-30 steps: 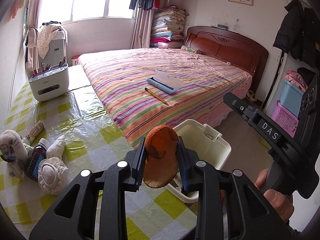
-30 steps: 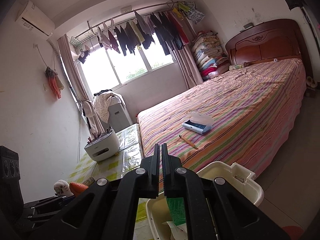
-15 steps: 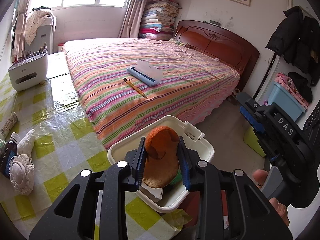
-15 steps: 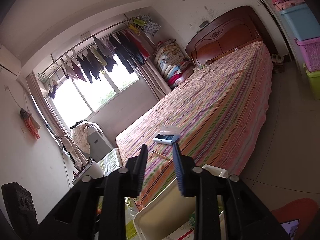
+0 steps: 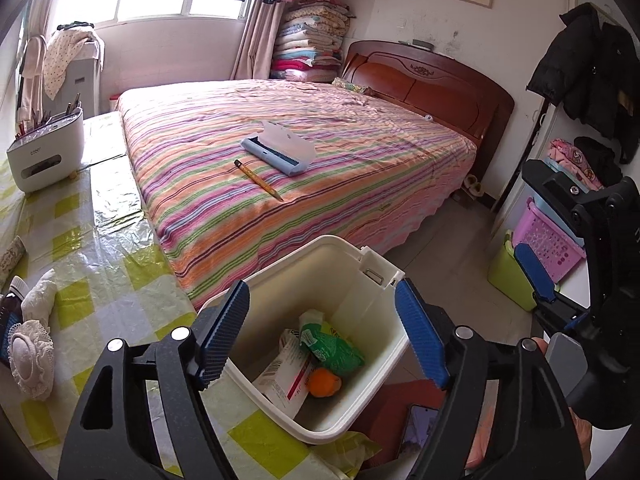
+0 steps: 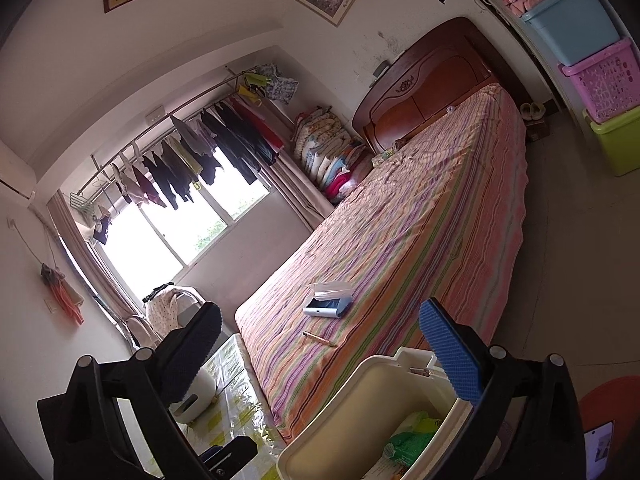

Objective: Collect trash
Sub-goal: 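Carry the peel and green bag to the white bin and open both grippers, then return the left gripper to the table and grasp the white plush toy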

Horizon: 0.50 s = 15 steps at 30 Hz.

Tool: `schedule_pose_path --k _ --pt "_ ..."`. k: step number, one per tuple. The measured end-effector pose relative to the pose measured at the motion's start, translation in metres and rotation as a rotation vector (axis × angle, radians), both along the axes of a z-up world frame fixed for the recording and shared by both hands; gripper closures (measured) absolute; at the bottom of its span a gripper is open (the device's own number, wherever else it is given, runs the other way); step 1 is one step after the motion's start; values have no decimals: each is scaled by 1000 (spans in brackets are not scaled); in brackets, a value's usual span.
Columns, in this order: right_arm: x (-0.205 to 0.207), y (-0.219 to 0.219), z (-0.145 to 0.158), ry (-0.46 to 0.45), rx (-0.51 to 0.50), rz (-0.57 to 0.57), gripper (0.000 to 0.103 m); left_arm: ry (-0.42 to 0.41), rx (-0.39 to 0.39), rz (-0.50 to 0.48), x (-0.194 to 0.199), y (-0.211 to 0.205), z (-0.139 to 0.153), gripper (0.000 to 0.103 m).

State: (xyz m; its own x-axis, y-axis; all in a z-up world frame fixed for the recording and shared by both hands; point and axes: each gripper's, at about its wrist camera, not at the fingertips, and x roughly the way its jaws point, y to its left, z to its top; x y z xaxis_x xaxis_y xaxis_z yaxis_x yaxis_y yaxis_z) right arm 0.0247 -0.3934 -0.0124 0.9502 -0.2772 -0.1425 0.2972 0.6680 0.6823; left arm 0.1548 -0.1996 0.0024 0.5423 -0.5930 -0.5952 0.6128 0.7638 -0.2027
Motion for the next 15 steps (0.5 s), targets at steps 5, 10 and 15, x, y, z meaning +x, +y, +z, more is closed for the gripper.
schedule_pose_path --k 5,10,15 --pt "4 5 2 6 -18 22 6 -41 -34 85 3 34 18 27" --pt "12 13 1 16 -41 65 6 -87 -37 203 13 84 32 24" --pt "29 35 1 39 -56 139 6 -101 -12 355 26 143 36 19"
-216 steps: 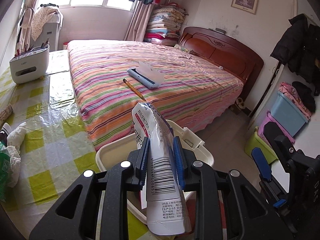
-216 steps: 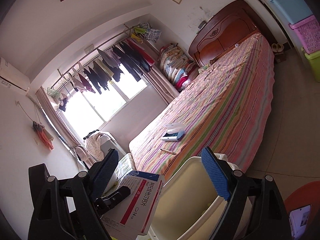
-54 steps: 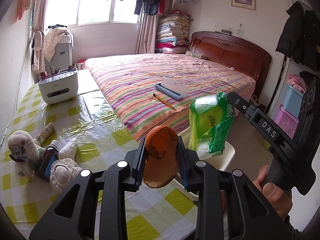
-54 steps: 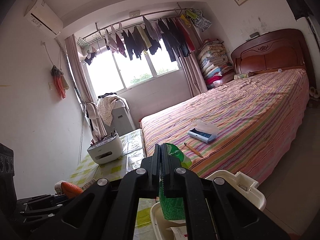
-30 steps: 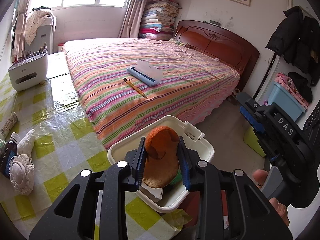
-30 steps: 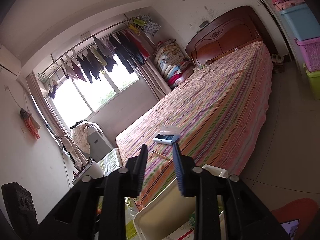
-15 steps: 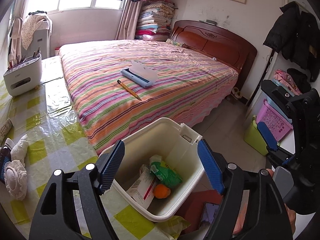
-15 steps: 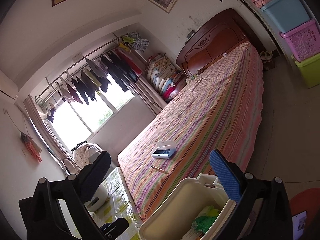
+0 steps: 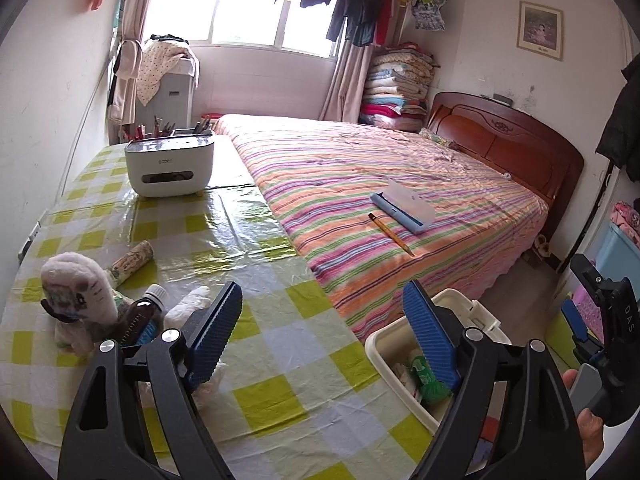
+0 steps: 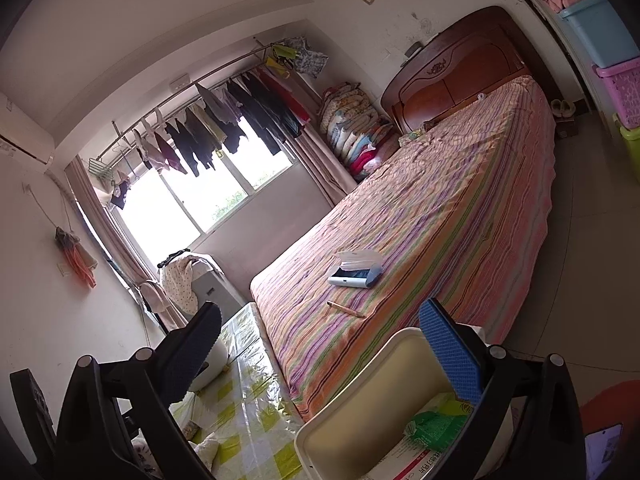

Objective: Collect trash
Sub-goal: 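Return the left gripper to the table and grasp the white plush toy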

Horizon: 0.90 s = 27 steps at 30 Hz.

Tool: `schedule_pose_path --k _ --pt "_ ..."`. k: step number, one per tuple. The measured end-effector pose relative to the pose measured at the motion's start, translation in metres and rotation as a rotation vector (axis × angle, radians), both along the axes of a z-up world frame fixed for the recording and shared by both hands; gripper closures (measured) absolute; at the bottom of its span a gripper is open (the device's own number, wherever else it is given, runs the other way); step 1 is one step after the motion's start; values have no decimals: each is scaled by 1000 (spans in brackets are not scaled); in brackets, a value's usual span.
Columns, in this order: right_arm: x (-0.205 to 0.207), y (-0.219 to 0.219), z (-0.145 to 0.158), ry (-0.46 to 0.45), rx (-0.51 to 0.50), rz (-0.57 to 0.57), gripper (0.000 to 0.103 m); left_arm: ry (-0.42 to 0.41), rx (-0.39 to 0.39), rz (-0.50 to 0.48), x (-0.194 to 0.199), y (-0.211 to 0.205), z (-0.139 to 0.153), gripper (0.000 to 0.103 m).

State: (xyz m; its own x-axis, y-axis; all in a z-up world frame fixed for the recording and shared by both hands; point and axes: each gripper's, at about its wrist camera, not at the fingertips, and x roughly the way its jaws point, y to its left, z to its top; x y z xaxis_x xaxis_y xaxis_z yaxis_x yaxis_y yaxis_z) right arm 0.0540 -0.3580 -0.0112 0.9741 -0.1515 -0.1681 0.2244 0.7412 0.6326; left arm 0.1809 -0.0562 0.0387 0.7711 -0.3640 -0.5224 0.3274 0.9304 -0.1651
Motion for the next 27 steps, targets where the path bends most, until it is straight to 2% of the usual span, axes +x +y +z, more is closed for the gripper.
schedule_pose_path --k 3,7,10,12,14,16,20,27 --pt "11 23 3 6 -31 69 6 -16 -2 111 6 41 3 18" --pt "21 61 8 0 -124 169 6 -22 -9 248 18 96 1 16" --pt "30 89 9 14 -190 243 6 7 -15 330 28 130 -5 15" --pt "36 107 8 17 -239 282 6 -13 -4 340 32 146 -10 15" --pt "43 122 7 34 -266 345 6 21 35 378 41 156 -19 15" --pt "51 138 4 49 -290 409 6 43 32 357 49 164 -28 15" --pt "61 177 -4 90 -386 523 6 90 73 375 66 176 -47 15" --pt "74 220 -26 138 -406 658 6 112 86 361 89 184 -61 15"
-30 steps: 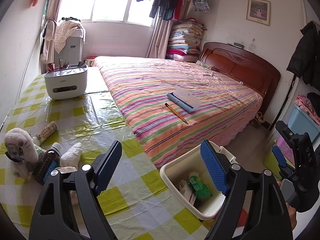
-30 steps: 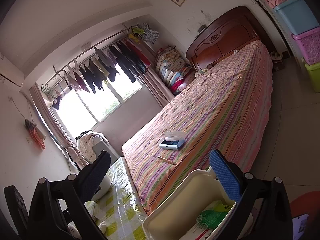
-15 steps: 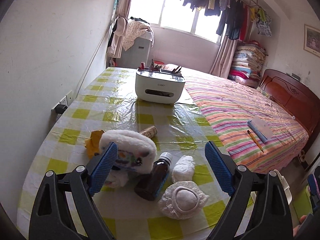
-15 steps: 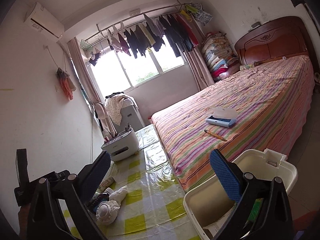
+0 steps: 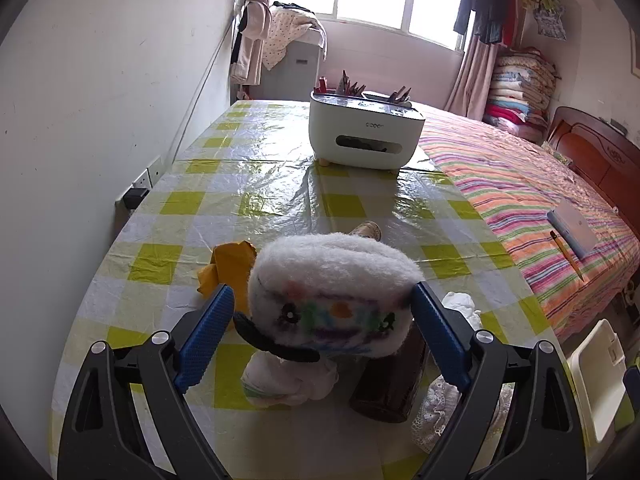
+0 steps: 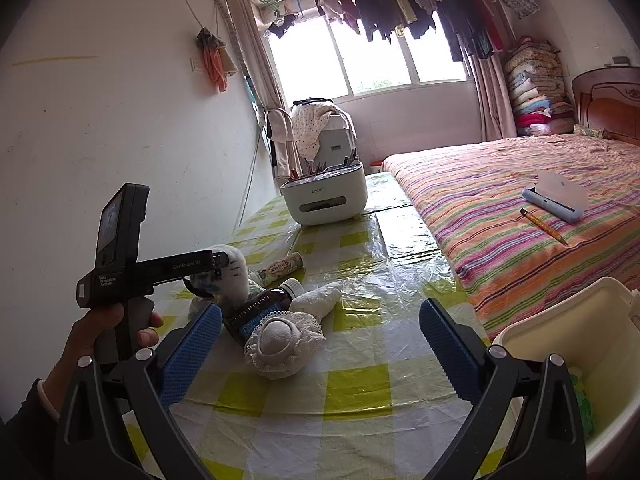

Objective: Collect trash
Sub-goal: 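Return the left gripper to the table and grasp the white plush toy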

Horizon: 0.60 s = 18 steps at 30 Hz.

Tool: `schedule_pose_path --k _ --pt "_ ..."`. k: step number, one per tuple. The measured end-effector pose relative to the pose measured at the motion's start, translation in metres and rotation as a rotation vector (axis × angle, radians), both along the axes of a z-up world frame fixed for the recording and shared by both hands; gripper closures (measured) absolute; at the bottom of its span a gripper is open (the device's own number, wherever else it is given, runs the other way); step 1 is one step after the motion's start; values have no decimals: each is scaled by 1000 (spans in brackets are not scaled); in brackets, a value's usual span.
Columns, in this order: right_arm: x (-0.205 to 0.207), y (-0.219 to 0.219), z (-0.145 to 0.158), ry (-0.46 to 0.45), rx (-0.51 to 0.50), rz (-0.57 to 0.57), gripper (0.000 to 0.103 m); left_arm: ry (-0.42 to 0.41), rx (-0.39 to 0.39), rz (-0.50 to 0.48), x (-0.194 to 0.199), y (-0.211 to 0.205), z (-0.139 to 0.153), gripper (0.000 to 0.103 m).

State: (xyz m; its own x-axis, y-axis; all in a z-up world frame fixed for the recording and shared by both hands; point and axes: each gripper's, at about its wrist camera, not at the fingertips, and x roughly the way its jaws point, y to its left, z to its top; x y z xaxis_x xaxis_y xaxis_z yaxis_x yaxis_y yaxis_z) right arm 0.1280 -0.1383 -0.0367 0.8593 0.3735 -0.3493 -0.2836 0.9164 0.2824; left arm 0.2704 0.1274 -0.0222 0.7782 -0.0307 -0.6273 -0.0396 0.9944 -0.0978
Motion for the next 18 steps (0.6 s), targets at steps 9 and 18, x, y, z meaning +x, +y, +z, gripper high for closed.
schedule_pose_path --k 9,18 --pt "29 31 -10 72 -67 108 6 9 -7 -51 24 -10 -6 19" --pt "68 74 -30 205 -161 231 6 15 -84 -48 24 -1 -8 40"
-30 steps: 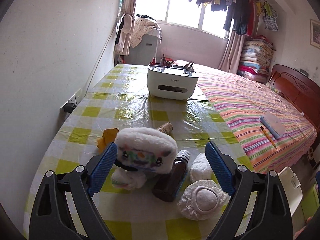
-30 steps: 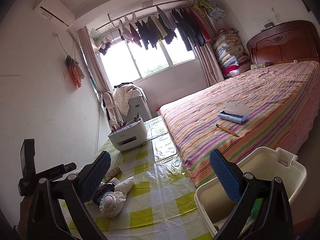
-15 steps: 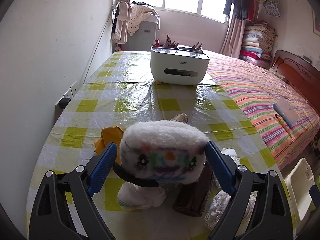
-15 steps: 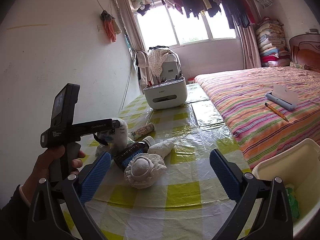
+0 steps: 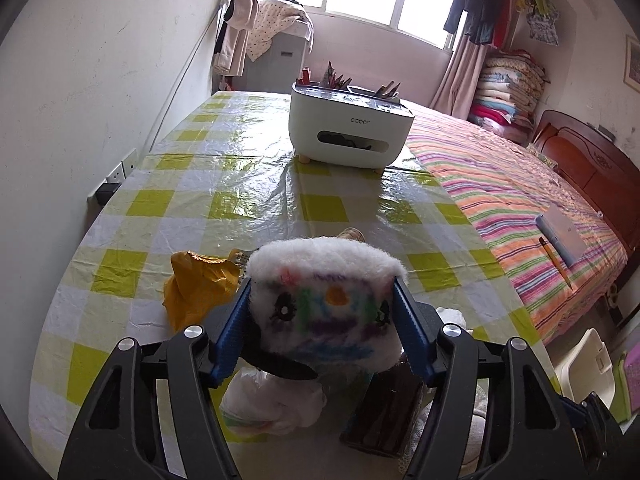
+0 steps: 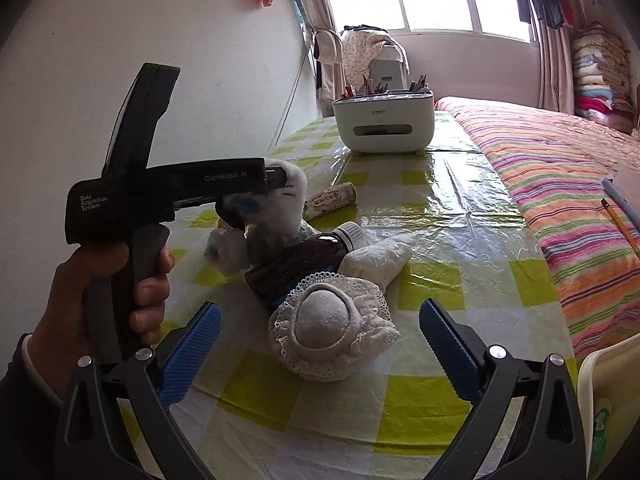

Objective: Collect trash
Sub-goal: 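Return the left gripper to the table and grasp the white plush toy, then grasp the lace-trimmed beige cap with the right gripper while the left holds the plush toy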

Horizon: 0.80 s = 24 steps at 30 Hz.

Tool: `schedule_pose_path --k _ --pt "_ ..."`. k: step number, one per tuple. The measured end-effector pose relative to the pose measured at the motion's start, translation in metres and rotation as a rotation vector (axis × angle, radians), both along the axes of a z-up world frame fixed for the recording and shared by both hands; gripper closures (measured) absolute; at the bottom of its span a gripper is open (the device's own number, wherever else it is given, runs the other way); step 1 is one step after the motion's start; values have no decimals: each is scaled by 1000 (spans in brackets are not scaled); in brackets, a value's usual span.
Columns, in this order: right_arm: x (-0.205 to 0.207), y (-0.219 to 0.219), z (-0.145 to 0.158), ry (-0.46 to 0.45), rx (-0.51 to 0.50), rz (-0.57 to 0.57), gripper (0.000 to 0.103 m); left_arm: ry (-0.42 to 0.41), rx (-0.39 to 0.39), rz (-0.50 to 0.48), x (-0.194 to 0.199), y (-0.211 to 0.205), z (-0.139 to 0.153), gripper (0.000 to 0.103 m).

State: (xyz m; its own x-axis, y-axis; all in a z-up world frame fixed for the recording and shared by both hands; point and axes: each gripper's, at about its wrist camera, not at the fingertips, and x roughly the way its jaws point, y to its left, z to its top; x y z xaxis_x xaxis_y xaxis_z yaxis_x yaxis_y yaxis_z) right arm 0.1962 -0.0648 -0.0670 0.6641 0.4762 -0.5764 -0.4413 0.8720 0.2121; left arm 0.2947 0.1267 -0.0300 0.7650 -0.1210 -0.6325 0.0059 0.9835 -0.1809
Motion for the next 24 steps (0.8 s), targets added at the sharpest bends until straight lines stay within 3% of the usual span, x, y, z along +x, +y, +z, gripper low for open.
schedule_pose_path --k 11,18,19,20,21,24 --pt "35 6 -21 150 15 27 6 -48 -85 -9 -26 11 12 42" --pt "41 25 -28 168 -78 51 10 -94 -87 -5 -49 9 24 41" --pt "41 25 -28 170 -79 56 21 -101 -86 -5 -53 9 26 41" --pt "42 25 -30 176 -81 59 40 -106 -87 -7 -56 8 27 41" --pt "44 26 -33 191 -93 55 49 -109 -87 -9 -59 8 28 41" --pt "48 22 -38 226 -77 67 55 -120 -74 -9 -69 6 31 41"
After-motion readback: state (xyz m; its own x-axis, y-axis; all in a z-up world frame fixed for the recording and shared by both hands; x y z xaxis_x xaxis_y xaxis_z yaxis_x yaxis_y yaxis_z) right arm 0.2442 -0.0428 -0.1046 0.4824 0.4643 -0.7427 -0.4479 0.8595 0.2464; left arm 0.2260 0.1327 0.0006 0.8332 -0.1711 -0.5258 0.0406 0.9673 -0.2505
